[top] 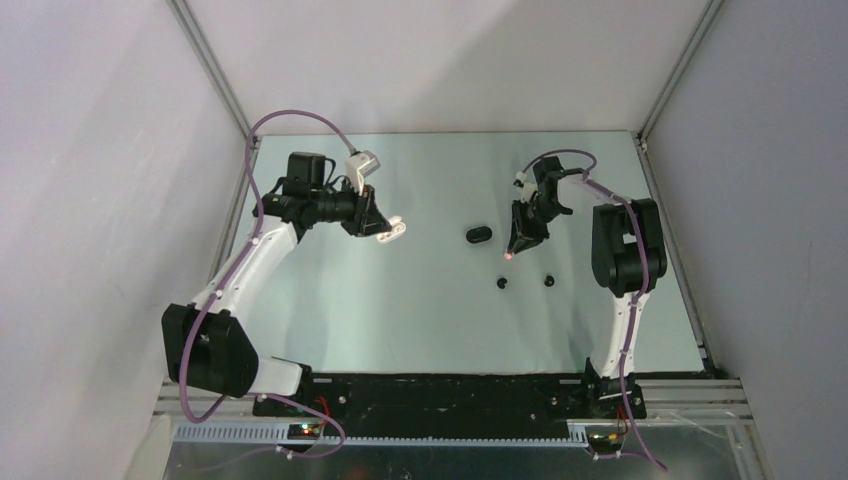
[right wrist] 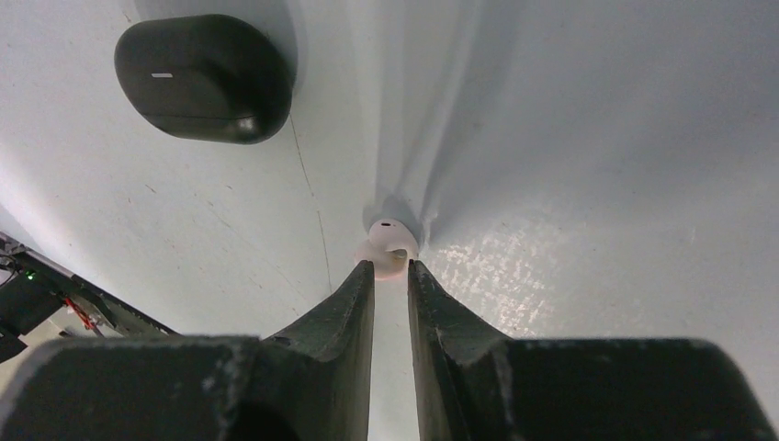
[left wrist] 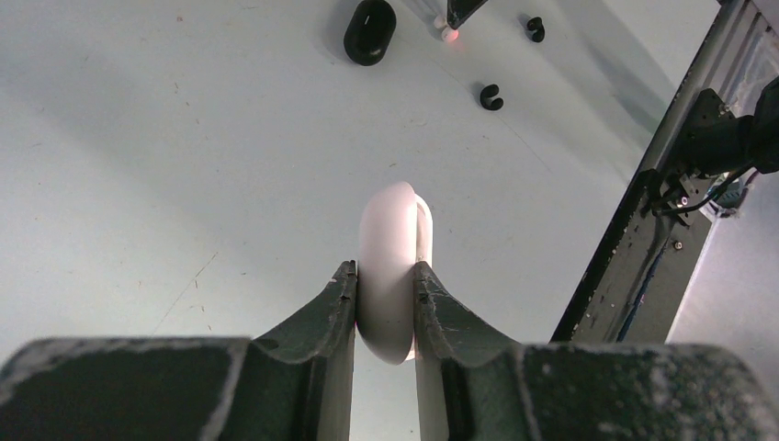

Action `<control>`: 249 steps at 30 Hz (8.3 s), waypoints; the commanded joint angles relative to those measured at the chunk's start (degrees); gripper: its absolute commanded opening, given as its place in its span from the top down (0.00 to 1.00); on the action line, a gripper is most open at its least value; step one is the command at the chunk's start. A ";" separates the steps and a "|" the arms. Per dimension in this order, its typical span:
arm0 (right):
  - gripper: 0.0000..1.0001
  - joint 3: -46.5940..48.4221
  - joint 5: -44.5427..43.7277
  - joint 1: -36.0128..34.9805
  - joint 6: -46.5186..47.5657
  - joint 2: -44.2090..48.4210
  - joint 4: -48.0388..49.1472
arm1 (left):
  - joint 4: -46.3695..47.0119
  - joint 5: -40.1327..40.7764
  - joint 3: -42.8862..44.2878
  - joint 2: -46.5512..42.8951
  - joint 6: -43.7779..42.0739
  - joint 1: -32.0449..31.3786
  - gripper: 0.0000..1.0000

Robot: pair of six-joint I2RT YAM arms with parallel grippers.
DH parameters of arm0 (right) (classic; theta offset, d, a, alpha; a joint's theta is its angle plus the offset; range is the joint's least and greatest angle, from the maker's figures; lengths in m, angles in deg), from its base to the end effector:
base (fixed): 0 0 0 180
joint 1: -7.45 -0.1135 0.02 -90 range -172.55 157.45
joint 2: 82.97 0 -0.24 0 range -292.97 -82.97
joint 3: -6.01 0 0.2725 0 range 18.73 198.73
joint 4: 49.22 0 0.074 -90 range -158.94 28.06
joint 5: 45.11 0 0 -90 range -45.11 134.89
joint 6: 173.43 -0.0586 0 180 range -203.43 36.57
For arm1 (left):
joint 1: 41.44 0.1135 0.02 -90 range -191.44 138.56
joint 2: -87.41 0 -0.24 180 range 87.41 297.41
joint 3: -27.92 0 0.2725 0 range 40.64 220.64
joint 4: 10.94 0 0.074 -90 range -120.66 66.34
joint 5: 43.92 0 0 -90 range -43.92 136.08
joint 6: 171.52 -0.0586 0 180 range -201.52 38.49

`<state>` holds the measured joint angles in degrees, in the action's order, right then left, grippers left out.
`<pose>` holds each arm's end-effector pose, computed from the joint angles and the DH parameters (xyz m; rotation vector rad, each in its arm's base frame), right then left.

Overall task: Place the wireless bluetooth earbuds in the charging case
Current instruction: Pick up the earbud from the center of the board, then place the earbud in the charging case.

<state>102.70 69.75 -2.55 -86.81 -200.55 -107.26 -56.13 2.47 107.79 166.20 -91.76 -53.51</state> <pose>0.3996 0.0955 0.1043 -0.2314 2.9186 0.6738 0.3137 -0.1084 0.2730 0.7940 2.0938 -0.8981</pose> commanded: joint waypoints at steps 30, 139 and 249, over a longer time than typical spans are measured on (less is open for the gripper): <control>0.68 2.34 -2.44 -3.61 1.60 -2.12 -1.35 | 0.28 0.30 1.49 -0.77 -1.76 0.46 1.00; 1.00 18.88 -11.72 -34.56 93.34 26.04 -12.94 | 4.08 6.30 19.70 14.45 7.24 -14.00 1.00; 1.00 28.93 -28.49 -37.82 80.60 13.50 -16.94 | 6.58 -8.42 22.82 21.15 21.32 -10.50 1.00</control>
<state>131.13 45.36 -41.34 -6.09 -188.42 -123.83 -49.24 -2.30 127.88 187.53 -72.30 -64.05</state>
